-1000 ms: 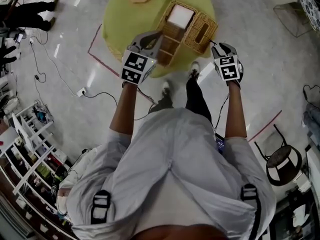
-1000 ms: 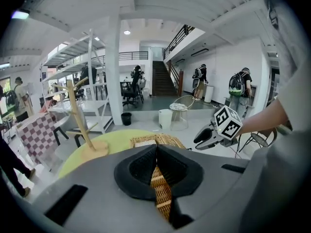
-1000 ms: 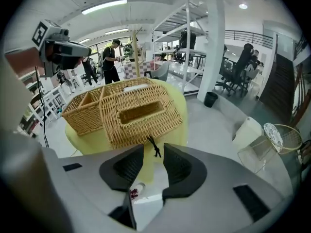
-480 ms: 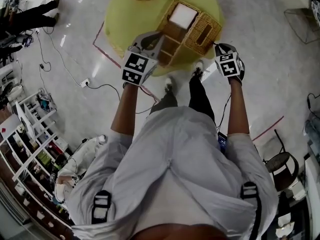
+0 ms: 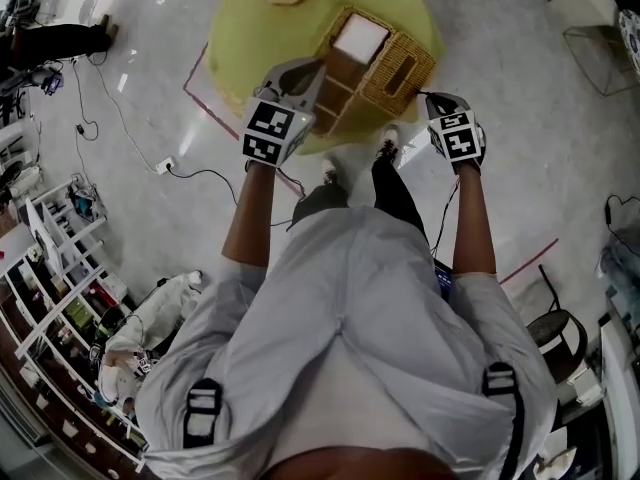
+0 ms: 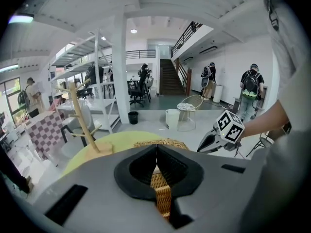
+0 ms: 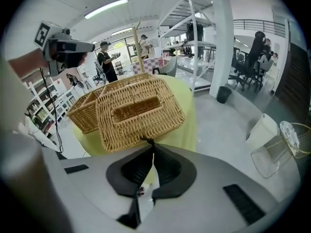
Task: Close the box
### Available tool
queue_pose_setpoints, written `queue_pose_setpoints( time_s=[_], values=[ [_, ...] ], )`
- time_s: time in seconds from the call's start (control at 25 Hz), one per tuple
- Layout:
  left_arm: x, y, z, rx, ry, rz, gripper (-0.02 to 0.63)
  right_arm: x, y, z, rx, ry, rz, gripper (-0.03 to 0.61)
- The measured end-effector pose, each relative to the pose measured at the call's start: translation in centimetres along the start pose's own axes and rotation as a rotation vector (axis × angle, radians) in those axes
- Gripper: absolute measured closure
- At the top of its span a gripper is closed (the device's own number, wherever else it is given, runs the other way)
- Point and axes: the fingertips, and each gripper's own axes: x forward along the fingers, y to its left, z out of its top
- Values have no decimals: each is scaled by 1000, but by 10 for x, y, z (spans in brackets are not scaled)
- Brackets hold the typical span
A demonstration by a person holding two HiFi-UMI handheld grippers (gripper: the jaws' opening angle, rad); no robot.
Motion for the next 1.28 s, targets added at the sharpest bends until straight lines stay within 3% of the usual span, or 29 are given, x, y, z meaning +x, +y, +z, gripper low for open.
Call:
queue_pose_setpoints(
  time_s=[0.44,0.88,1.28],
  values=[
    [-39,30,15,-20,-99,20,584,-43,34,55,-76,-59,-61,549],
    [-73,65,43,70,-201,-75,584,-91,57,121,-47,-140,-223,549],
    [-87,97,46,71,-244,-107,584,-94,84,182,-73,-185,-253,549]
  ],
)
